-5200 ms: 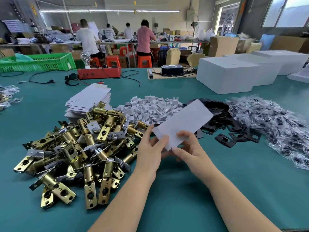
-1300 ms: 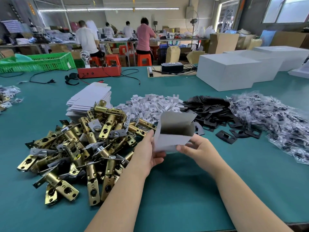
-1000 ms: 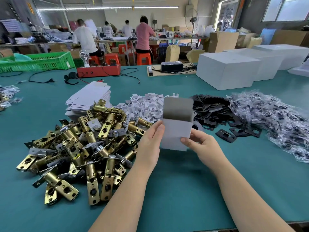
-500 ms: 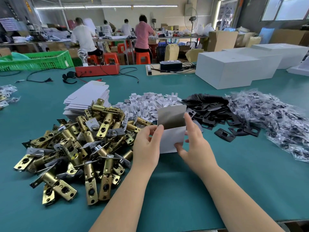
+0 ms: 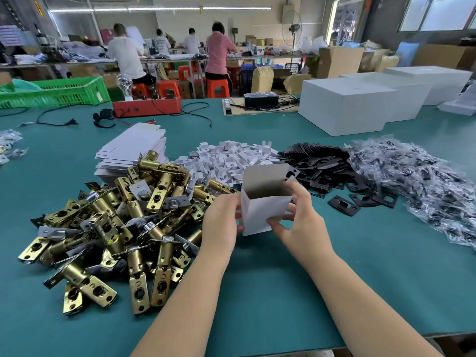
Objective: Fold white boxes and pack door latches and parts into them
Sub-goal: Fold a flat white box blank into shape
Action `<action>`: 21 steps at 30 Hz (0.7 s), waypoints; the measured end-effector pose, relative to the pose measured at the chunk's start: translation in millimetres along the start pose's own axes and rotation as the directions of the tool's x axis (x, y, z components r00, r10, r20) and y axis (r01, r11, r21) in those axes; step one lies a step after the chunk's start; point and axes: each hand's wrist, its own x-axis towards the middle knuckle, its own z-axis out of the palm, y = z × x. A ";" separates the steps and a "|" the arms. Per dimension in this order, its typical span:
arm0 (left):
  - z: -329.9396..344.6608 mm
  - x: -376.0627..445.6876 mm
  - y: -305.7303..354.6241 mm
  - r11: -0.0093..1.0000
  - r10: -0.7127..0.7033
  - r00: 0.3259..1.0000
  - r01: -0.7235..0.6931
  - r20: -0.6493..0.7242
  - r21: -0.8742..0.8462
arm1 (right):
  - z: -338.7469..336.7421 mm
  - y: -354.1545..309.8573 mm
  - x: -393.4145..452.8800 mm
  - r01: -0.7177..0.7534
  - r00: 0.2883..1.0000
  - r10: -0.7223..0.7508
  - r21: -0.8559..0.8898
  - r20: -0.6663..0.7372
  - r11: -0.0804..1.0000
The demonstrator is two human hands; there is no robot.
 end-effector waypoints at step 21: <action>3.4 -3.0 -8.7 0.990 0.051 0.973 -0.078 0.226 0.114 | -4.2 -2.8 -0.3 -0.078 0.995 0.094 0.273 -0.046 0.959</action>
